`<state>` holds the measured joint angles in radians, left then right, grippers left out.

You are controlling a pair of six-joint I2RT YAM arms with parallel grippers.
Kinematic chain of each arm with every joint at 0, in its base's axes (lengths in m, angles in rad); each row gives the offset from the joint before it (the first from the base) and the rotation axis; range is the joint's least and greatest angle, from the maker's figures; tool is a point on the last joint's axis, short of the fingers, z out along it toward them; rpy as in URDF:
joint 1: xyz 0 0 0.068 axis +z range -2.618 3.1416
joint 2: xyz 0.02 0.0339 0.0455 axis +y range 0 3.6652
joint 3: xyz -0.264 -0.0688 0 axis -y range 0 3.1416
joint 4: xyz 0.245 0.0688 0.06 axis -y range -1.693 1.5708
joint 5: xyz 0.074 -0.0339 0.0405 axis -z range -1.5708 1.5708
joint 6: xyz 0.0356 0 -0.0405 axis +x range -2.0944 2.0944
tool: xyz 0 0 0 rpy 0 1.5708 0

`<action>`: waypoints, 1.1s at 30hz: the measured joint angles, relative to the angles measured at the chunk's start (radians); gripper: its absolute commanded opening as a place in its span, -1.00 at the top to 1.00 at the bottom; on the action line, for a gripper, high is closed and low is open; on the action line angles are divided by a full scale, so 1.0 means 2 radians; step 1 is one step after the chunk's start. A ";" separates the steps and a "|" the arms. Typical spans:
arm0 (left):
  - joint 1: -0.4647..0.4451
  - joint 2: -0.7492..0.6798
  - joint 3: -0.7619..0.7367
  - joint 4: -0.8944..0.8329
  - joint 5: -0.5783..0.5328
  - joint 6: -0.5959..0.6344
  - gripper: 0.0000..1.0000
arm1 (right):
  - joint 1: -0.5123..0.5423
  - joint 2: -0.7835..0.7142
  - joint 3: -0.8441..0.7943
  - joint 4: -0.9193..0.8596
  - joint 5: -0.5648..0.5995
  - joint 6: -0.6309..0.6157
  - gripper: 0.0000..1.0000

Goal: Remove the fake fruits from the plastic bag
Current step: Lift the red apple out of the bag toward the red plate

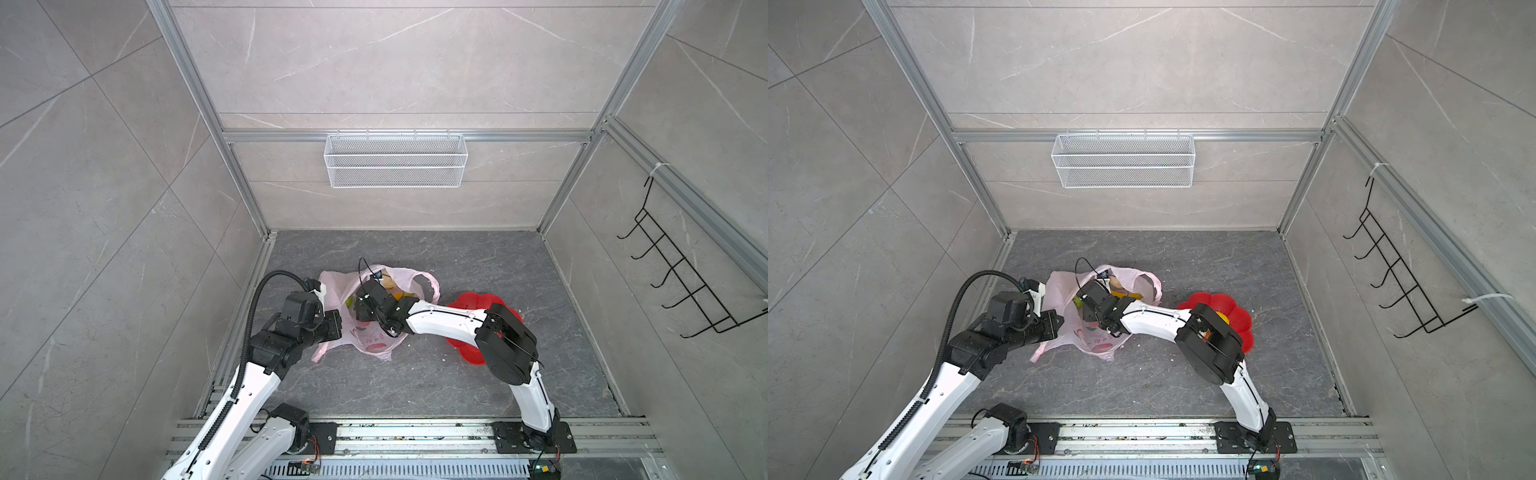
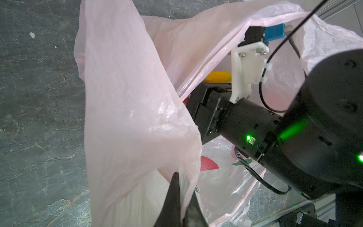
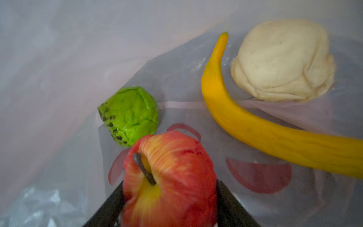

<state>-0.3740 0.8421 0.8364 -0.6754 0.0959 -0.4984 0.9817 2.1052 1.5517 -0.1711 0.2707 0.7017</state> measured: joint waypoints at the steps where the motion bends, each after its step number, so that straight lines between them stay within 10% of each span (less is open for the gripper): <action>1: 0.000 0.002 0.000 0.002 -0.001 -0.001 0.98 | 0.002 -0.007 -0.007 -0.004 -0.001 -0.003 0.30; 33: 0.000 0.032 0.001 0.047 -0.008 -0.014 0.98 | 0.028 -0.243 -0.048 -0.123 0.014 -0.101 0.31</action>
<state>-0.3740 0.9054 0.8375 -0.5823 0.0803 -0.5274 1.0386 1.6184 1.4563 -0.4168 0.2996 0.4995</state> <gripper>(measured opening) 0.046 0.622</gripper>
